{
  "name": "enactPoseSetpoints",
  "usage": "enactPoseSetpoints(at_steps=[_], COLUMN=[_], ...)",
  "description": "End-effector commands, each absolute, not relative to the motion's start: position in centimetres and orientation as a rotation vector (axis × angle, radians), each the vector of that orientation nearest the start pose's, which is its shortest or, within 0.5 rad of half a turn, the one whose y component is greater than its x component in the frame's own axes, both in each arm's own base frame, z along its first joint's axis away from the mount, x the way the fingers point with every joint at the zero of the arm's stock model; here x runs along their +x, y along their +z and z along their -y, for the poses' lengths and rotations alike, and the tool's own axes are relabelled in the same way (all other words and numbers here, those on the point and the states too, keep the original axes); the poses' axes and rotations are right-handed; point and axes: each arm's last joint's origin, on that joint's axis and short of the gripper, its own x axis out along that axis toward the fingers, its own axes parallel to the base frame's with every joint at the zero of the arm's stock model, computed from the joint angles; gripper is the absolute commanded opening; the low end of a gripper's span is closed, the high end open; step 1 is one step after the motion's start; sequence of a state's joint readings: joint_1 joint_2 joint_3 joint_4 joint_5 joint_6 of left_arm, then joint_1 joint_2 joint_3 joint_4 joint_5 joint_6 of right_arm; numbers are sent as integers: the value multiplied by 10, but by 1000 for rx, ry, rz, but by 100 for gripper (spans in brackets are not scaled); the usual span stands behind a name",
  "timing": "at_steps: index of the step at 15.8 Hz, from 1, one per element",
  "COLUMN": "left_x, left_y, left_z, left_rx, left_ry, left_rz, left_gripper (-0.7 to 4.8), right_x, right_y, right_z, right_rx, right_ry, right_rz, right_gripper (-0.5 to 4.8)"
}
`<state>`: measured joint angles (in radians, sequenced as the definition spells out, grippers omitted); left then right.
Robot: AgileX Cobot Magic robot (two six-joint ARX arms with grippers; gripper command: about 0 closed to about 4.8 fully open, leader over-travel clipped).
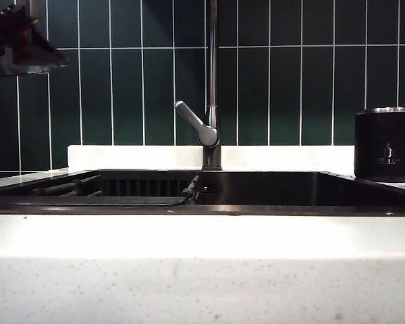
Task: Pick up the mug next to the sink, go to the faucet to get some water, pour the water into the sink, and finally put the mug back to its place.
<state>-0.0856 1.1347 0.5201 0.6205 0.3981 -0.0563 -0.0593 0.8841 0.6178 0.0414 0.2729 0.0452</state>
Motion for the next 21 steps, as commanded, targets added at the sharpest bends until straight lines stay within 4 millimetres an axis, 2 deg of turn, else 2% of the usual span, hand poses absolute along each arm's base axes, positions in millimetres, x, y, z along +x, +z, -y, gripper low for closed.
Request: enactPoseSetpoints(at_steps=[1,3,5,10,21], left_x=[242,253,262,271,276], left_y=[247,239,236,250,254], left_z=[32,33,34,35,36], left_rx=[18,16,27,50,47], left_ry=[-483,-485,-493,-492,-492], left_rz=[-3,-42,-60,-19,-18], left_gripper=[190,219,219,219,219], right_x=[215,230,245,265,288], right_y=[270,258,245,222,205], right_z=[21,22,22,23,27], right_rx=[32,33,27,-75,-76], right_ry=[-297,-273,-249,-237,-295], right_rz=[-235,-265,-287,-344,-255], right_gripper=[271,271,271,270,270])
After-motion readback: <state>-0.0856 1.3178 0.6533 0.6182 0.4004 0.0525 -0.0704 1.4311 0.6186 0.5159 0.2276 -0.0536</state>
